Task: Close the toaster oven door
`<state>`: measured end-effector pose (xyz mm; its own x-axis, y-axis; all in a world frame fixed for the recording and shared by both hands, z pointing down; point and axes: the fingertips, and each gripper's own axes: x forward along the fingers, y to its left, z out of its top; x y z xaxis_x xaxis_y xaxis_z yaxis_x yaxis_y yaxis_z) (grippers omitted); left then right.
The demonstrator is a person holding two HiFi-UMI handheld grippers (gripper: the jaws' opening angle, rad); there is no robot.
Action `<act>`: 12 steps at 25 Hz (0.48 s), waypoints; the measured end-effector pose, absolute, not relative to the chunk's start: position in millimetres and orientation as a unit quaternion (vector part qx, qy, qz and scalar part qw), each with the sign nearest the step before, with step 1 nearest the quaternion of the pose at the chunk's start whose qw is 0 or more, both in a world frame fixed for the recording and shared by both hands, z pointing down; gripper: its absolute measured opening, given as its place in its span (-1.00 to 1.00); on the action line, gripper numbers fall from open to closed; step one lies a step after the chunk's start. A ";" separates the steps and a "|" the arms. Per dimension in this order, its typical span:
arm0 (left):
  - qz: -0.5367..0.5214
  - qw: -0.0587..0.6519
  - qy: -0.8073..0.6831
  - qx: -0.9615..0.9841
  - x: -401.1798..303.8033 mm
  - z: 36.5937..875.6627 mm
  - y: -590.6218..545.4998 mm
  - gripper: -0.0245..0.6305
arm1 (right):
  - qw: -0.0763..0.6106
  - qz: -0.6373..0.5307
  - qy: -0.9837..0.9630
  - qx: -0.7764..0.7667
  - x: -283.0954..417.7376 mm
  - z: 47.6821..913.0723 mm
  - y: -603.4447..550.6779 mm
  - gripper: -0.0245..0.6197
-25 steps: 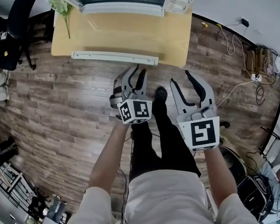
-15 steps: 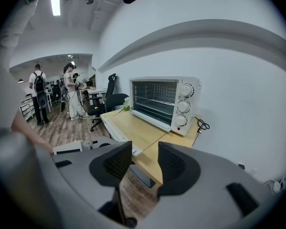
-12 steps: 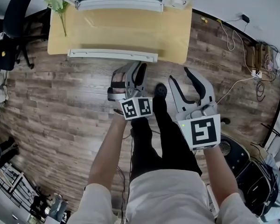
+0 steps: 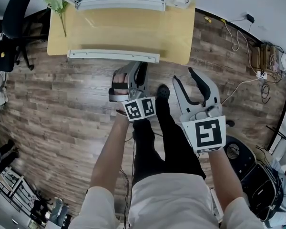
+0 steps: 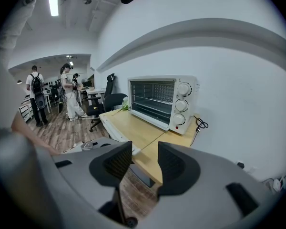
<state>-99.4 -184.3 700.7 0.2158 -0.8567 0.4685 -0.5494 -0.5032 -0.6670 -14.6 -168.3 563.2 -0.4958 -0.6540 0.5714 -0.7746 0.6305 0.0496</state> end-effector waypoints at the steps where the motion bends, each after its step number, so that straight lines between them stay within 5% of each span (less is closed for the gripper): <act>1: -0.422 0.183 0.464 -0.757 -99.2 700.6 -184.2 -0.62 | 0.281 0.107 -0.858 0.416 -14.7 563.0 -168.0 -0.43; 12: -0.430 0.173 0.469 -0.752 -99.8 698.3 -184.2 -0.61 | 0.275 0.107 -0.857 0.422 -10.9 559.8 -170.2 -0.43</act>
<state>-99.8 -184.2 698.3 0.1911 -0.8534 0.4850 -0.5561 -0.5013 -0.6629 -10.9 -170.2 559.8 -0.4929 -0.6638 0.5626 -0.7819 0.6216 0.0484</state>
